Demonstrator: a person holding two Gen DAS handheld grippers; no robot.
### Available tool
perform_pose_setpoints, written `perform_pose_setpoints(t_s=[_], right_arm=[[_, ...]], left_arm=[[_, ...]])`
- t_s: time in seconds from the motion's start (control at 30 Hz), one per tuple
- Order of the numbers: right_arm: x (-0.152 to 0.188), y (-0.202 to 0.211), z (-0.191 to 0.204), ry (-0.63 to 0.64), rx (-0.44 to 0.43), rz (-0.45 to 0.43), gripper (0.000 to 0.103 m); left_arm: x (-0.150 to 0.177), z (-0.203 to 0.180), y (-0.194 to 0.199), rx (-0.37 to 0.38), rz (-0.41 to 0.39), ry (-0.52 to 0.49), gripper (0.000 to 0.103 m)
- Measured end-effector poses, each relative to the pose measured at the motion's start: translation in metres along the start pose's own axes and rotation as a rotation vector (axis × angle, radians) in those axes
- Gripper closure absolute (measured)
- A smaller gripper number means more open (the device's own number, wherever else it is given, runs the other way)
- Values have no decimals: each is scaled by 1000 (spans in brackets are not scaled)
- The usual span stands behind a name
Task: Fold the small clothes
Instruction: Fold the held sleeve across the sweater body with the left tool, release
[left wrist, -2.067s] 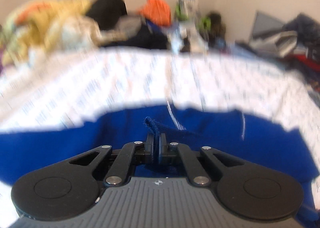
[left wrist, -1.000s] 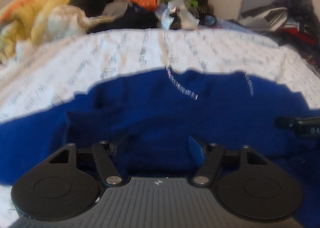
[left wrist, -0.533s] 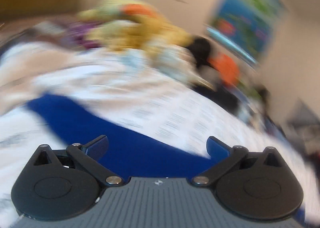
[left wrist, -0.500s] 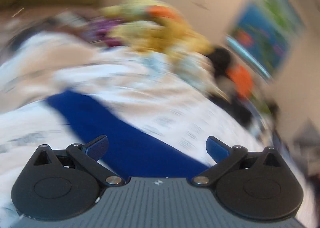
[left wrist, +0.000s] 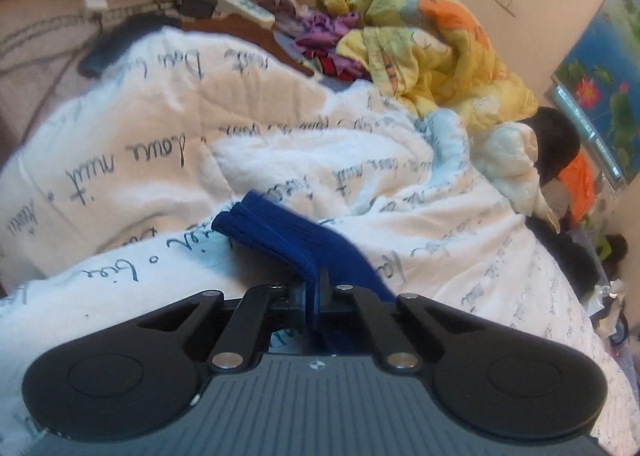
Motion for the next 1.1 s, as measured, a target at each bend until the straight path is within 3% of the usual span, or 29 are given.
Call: perform_pose_setpoints(t_s=[0.1, 0.2, 0.33, 0.37, 0.4, 0.43, 0.53, 0.63, 0.77, 0.87, 0.93, 1.1], right_arm=[[-1, 1, -1, -20, -10, -8, 0], [-2, 2, -4, -56, -32, -19, 0], [-3, 5, -11, -123, -74, -43, 0], [-4, 6, -12, -141, -85, -49, 0], [-4, 7, -14, -160, -97, -56, 0], [-4, 8, -16, -180, -110, -62, 0], [-5, 11, -21, -231, -148, -78, 0], [-5, 13, -23, -261, -171, -86, 0], [-8, 15, -29, -346, -230, -63, 0], [-14, 26, -41, -636, -400, -3, 0], [-16, 29, -35, -757, -519, 58, 0], [-22, 22, -4, -660, -503, 183, 0]], left_arm=[[-1, -53, 41, 79, -83, -57, 102], [23, -154, 90, 280, -151, -181, 102], [138, -301, 153, 613, -106, -507, 101], [180, -326, 163, 694, -49, -593, 90], [224, -344, 169, 770, 45, -687, 58], [264, -351, 175, 812, 128, -755, 32], [318, -331, 187, 812, 106, -819, 2], [331, -295, 182, 791, 120, -811, 2], [319, -255, 157, 725, 174, -727, 3], [308, -232, 138, 672, 181, -691, 2], [297, -227, 133, 685, 240, -595, 1], [291, -224, 131, 683, 227, -558, 0]])
Point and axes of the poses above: each gripper's, at about its wrist camera, not at the fingertips, and y roughly against the way its jaws point, z to its left, x to its underside, the point moved 10 cm from there along -y, roughly the way its jaws point
